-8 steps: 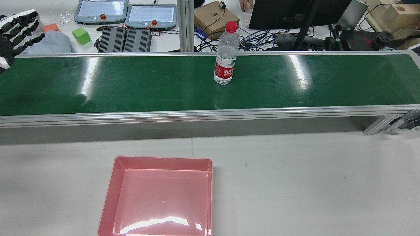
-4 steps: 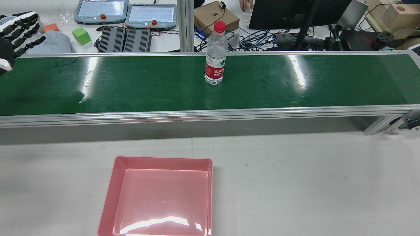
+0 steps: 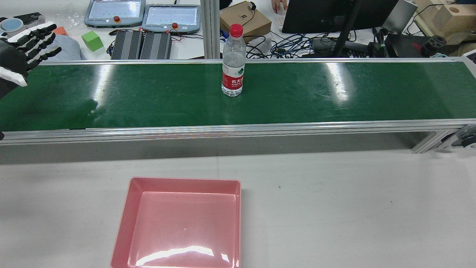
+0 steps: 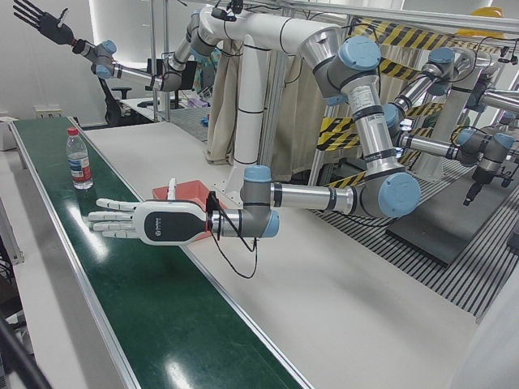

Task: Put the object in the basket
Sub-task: 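Move the left hand forward over the conveyor toward the bottle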

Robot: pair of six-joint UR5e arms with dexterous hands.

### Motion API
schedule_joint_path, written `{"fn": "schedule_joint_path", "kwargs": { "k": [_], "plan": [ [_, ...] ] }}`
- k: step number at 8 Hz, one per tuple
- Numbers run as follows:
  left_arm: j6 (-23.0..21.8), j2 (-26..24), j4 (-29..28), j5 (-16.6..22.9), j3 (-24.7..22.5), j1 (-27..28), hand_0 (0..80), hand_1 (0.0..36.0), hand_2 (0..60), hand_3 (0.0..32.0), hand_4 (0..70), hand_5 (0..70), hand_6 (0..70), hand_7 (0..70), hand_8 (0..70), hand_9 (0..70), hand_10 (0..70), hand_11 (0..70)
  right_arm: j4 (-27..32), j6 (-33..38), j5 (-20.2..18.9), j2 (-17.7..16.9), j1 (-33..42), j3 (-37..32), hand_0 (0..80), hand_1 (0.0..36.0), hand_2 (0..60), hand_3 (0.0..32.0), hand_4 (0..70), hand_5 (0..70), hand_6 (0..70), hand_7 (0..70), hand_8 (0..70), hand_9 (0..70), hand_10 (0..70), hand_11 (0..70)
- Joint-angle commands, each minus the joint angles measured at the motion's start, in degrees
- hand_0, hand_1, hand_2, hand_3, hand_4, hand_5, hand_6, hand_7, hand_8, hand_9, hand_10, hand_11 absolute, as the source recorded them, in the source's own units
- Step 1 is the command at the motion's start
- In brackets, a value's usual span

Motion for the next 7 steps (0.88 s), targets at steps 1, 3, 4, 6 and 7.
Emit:
{"fn": "schedule_joint_path", "kwargs": {
  "k": [1, 3, 4, 6, 7],
  "plan": [
    [1.07, -2.17, 0.54, -2.51, 1.76, 2.29, 50.5, 6.4, 0.0, 0.0, 10.0, 11.8, 2.2, 0.0, 2.3, 0.2, 5.4, 9.0, 0.00, 0.00, 0.00, 0.00, 0.00, 0.00, 0.0, 0.0, 0.0, 0.0, 0.0, 0.0, 0.0, 0.0, 0.0, 0.0, 0.0, 0.0],
    [2.21, -4.72, 2.12, -3.06, 2.30, 4.84, 50.4, 6.5, 0.0, 0.0, 10.1, 11.8, 2.2, 0.0, 2.3, 0.2, 5.3, 8.9, 0.00, 0.00, 0.00, 0.00, 0.00, 0.00, 0.0, 0.0, 0.0, 0.0, 0.0, 0.0, 0.0, 0.0, 0.0, 0.0, 0.0, 0.0],
    [2.48, -5.86, 2.21, -4.19, 2.56, 5.02, 50.2, 6.2, 0.0, 0.0, 7.8, 11.3, 1.1, 0.0, 1.0, 0.0, 5.1, 8.6, 0.00, 0.00, 0.00, 0.00, 0.00, 0.00, 0.0, 0.0, 0.0, 0.0, 0.0, 0.0, 0.0, 0.0, 0.0, 0.0, 0.0, 0.0],
    [2.48, -6.75, 2.91, -6.03, 3.00, 6.25, 50.4, 6.5, 0.0, 0.2, 7.6, 11.0, 1.0, 0.0, 0.9, 0.0, 5.0, 8.6, 0.00, 0.00, 0.00, 0.00, 0.00, 0.00, 0.0, 0.0, 0.0, 0.0, 0.0, 0.0, 0.0, 0.0, 0.0, 0.0, 0.0, 0.0],
    [2.48, -7.27, 3.00, -6.39, 3.35, 6.25, 50.7, 6.5, 0.0, 0.2, 7.9, 10.4, 1.0, 0.0, 0.8, 0.0, 4.9, 8.4, 0.00, 0.00, 0.00, 0.00, 0.00, 0.00, 0.0, 0.0, 0.0, 0.0, 0.0, 0.0, 0.0, 0.0, 0.0, 0.0, 0.0, 0.0]
  ]
}}
